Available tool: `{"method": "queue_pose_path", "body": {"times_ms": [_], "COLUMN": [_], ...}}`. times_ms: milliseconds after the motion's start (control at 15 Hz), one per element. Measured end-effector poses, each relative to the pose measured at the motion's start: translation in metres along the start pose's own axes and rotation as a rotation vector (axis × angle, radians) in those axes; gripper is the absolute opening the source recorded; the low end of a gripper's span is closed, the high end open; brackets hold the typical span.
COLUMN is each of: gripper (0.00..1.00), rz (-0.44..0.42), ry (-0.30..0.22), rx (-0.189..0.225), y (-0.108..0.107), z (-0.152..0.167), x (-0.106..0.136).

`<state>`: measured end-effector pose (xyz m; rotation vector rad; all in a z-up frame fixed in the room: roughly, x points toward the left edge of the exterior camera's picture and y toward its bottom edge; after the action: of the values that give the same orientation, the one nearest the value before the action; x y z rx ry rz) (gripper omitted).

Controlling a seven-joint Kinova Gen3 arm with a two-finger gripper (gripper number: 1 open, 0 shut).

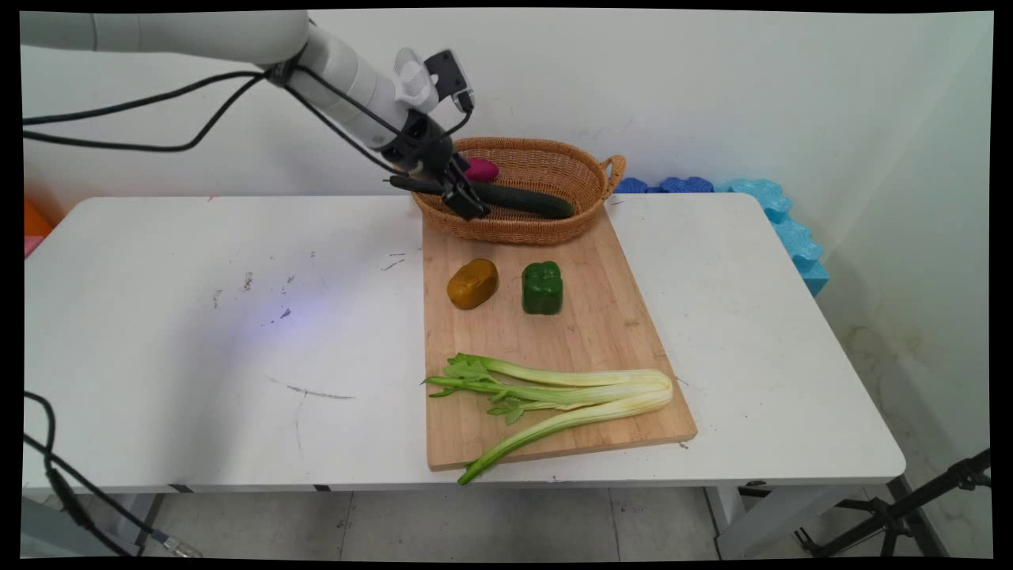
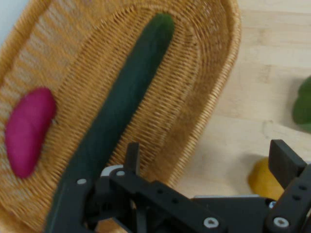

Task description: Pick up the potato from the cutting board

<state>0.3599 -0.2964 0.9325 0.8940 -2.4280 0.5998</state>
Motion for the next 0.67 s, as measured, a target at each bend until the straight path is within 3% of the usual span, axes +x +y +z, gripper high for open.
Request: {"method": "queue_pose_path", "body": {"times_ms": [667], "gripper": [1.00], "rz": [-0.213], "ry": [-0.040], "rx": [-0.013], "y": [0.044], "z": [0.020], "x": [-0.036]}}
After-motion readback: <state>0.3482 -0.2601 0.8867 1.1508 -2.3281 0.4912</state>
